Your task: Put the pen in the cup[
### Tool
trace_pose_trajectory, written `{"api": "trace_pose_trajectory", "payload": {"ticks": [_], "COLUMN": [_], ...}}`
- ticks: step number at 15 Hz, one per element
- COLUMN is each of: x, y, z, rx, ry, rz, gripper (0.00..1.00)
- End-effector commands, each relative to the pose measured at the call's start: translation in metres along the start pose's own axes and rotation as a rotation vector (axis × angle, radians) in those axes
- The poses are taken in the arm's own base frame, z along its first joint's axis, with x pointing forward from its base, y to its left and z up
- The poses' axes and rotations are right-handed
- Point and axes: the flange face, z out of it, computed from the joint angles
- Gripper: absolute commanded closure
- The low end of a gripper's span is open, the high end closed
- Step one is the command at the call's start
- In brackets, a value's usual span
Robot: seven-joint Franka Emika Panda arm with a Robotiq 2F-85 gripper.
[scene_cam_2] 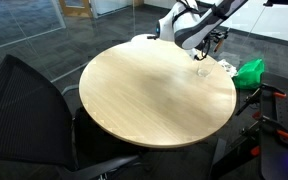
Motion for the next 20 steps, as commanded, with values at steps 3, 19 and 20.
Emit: {"api": "trace_pose_trajectory", "payload": {"ticks": [3,19,20], "x": [-0.022,-0.068,-0.068], "y": [-0.023,-0.023,-0.024], "z": [0.010,-0.007,-0.008], "rx": [-0.091,-0.079,-0.079], "ry": [-0.057,-0.073,-0.073], "rz": [0.018,-0.020,-0.019], "gripper": [0.97,0.43,0.36]}}
